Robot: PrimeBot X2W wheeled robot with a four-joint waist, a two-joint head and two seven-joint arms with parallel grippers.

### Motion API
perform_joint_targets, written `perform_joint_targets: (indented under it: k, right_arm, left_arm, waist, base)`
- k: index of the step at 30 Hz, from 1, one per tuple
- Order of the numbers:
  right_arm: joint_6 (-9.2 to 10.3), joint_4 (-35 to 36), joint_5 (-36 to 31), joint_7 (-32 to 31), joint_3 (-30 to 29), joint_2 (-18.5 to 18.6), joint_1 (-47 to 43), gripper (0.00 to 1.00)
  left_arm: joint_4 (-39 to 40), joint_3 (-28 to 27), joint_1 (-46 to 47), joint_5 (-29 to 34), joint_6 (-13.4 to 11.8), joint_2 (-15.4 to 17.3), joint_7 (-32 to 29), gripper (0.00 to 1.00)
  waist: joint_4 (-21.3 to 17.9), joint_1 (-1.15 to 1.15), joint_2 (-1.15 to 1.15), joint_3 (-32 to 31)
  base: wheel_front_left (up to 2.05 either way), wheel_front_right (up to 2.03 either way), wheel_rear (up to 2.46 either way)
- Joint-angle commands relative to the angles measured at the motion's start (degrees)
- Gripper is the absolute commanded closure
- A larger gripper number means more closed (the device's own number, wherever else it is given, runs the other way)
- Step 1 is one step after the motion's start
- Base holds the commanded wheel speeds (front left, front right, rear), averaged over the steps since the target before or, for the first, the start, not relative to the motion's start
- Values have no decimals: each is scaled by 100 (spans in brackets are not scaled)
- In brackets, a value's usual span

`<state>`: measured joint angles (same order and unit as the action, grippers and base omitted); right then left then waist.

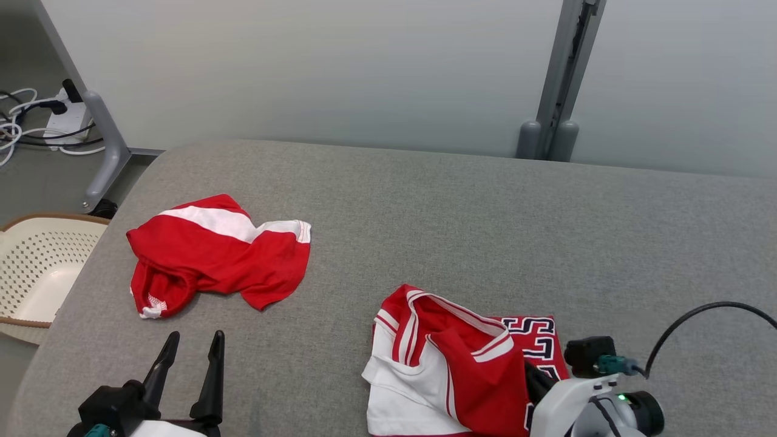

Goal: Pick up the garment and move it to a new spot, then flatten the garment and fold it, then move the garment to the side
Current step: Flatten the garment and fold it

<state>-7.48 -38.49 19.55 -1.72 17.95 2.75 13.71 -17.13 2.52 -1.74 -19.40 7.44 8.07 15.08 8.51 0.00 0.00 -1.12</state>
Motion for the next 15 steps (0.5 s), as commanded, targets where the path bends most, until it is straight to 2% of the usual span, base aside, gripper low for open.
perform_joint_targets:
  k: [1, 7, 15]
  right_arm:
    - [-3, -44, 154, 59, 191, 32, 91, 100]
    - [-3, -145, 799, 232, 1214, 29, 325, 100]
    - [-3, -100, 1140, 348, 2391, 30, 624, 100]
  left_arm:
    - [0, -14, 111, -24, 8, 19, 8, 0]
    - [-26, -1, 123, -18, 8, 34, 8, 0]
    - [-33, 25, 121, 7, 7, 50, 8, 0]
  waist:
    - [32, 0, 0, -4]
    - [88, 0, 0, -21]
    - [125, 0, 0, -26]
  base:
    - [0, 0, 0]
    - [0, 0, 0]
    - [0, 0, 0]
